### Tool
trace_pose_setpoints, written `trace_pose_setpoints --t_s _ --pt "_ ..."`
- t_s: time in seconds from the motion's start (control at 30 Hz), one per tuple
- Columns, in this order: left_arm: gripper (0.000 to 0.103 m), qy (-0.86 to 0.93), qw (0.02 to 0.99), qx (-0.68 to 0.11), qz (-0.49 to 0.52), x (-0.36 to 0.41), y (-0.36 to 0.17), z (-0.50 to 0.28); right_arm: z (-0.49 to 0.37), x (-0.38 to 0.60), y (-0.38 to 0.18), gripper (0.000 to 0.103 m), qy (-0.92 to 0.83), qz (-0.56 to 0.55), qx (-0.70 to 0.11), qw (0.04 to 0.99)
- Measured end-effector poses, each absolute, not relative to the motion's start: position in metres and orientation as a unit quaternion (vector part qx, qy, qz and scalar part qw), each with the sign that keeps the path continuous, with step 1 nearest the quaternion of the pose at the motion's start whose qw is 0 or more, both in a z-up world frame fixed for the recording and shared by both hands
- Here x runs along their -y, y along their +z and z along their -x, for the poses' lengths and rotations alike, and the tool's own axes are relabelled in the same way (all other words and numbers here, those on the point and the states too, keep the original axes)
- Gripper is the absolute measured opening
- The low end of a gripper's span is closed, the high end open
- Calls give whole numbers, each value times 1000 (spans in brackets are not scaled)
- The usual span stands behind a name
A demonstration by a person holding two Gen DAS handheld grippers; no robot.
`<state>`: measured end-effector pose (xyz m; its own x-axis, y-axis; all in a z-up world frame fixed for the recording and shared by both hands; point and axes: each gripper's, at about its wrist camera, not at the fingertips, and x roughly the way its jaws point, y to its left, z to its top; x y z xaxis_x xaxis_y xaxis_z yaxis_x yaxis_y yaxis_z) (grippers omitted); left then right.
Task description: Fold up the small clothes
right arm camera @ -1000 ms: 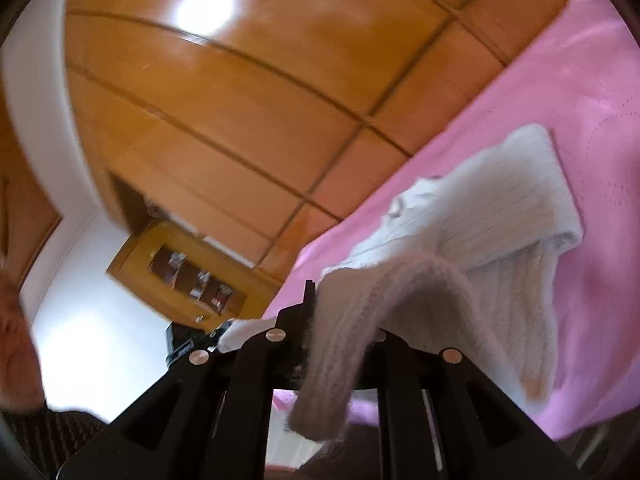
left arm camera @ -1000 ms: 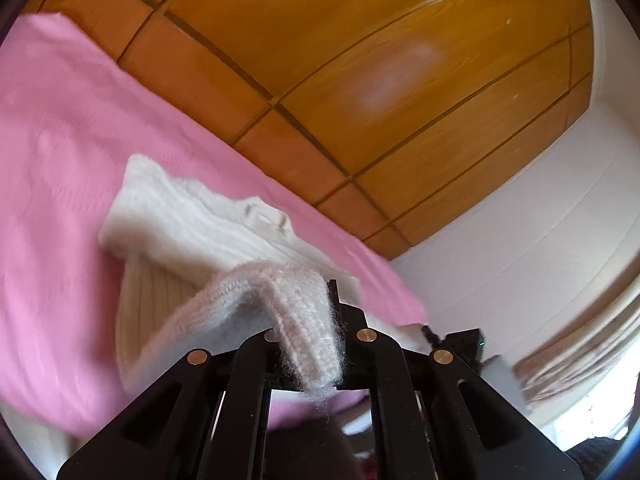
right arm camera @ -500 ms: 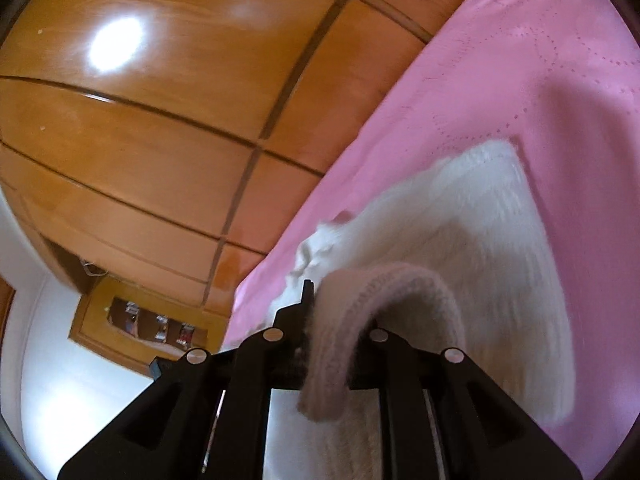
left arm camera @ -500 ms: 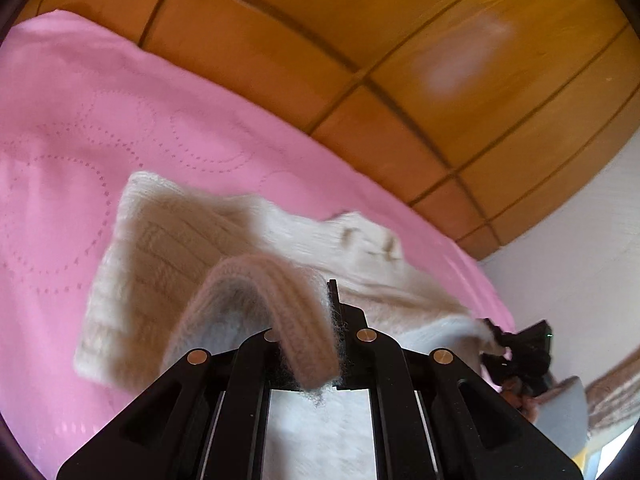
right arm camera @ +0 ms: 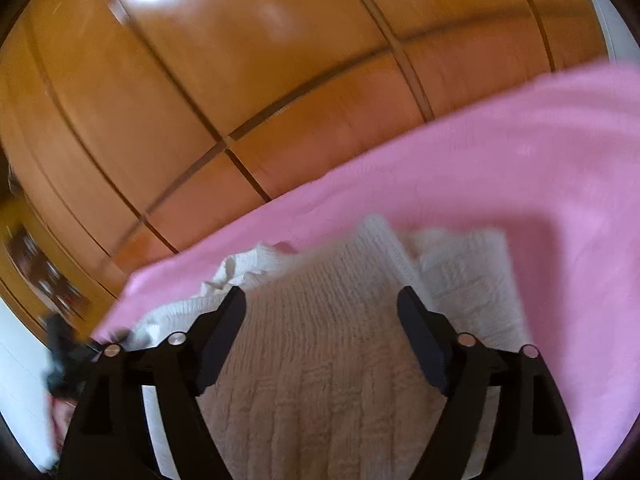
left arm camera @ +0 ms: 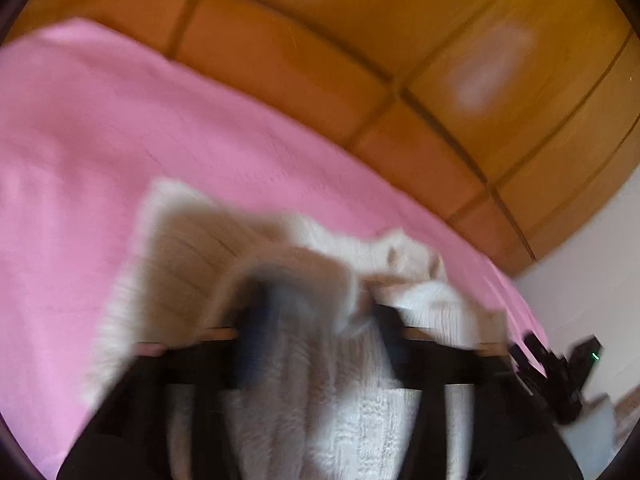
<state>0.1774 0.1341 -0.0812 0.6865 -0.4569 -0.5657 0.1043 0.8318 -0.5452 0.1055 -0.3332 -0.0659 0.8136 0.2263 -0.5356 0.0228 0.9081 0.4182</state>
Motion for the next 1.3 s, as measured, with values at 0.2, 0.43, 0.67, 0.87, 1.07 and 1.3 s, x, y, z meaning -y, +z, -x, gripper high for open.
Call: trace_pose_setpoints --t_s 0.2,0.43,0.67,0.87,1.07,1.3 --pt "85 -114 925 -343 122 -120 -62 -177 -136 329 -70 78 12 -131 -365 922" --pt "67 -55 911 -408 -30 -78 -103 -198 -150 314 -97 14 -24 -98 -403 910" --pt "15 -49 922 -370 -106 -41 -90 -197 -162 329 -78 6 -101 -116 -365 918" --pt "14 -33 911 -407 -66 -43 -110 -233 -176 331 -106 7 -132 -82 -394 906" --pt "31 -17 907 -414 -71 -42 -112 -232 -176 324 -102 25 -133 -64 -393 908" --pt "52 -7 909 -414 -44 -50 -107 -227 -142 318 -76 89 -104 -75 -350 928"
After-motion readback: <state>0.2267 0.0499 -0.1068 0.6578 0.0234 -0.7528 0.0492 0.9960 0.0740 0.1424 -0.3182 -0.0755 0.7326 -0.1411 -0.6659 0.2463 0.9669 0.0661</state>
